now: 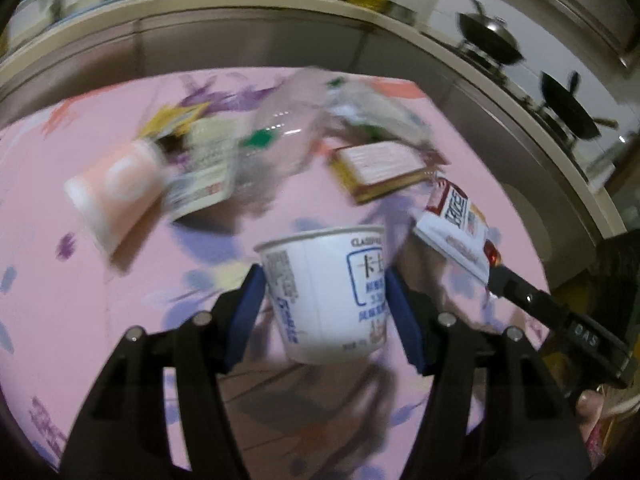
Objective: Collect trash
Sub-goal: 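Grasp the white yogurt cup with the left tool while the right tool grasps a wrapper, then carry yogurt cup and wrapper to the bin and release both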
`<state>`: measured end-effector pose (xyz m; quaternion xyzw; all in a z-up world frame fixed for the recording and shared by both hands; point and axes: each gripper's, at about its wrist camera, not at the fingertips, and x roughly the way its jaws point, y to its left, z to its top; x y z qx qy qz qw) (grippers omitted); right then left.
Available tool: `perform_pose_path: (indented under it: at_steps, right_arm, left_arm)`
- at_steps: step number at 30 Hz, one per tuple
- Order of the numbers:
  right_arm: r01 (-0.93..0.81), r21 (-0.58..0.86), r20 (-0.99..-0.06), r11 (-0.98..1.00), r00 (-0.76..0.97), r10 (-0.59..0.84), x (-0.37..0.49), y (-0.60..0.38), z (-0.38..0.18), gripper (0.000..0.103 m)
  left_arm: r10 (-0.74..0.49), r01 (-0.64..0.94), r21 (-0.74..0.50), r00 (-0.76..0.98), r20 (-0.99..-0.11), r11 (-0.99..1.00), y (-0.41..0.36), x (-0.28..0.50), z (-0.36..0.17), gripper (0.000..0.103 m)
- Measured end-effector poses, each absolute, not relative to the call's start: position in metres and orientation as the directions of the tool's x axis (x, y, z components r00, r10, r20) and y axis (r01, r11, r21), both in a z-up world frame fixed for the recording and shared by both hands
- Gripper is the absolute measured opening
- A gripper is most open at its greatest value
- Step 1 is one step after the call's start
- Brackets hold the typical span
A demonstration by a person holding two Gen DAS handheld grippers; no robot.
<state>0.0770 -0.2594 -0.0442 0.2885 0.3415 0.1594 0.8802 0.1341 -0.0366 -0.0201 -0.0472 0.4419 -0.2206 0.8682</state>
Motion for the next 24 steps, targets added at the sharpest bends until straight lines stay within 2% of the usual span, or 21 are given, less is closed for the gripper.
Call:
perform_pose_path:
  at_steps: [6, 14, 19, 24]
  right_arm:
    - [0.019, 0.628, -0.479, 0.778, 0.797, 0.367, 0.067, -0.326, -0.038, 0.000]
    - [0.207, 0.642, -0.462, 0.739, 0.873, 0.156, 0.050, -0.433, -0.042, 0.000]
    - [0.332, 0.619, -0.494, 0.712, 0.869, 0.024, 0.052, -0.493, -0.054, 0.000]
    - [0.398, 0.610, -0.519, 0.685, 0.854, -0.034, 0.055, -0.532, -0.073, 0.000]
  left_arm:
    - [-0.513, 0.510, -0.258, 0.458, -0.726, 0.820, -0.132, 0.147, -0.006, 0.059]
    - [-0.568, 0.683, -0.220, 0.338, -0.750, 0.697, -0.278, 0.171, 0.000, 0.059]
    - [-0.587, 0.753, -0.210, 0.274, -0.762, 0.624, -0.370, 0.186, -0.001, 0.060]
    - [-0.569, 0.789, -0.188, 0.235, -0.788, 0.585, -0.440, 0.196, -0.013, 0.060]
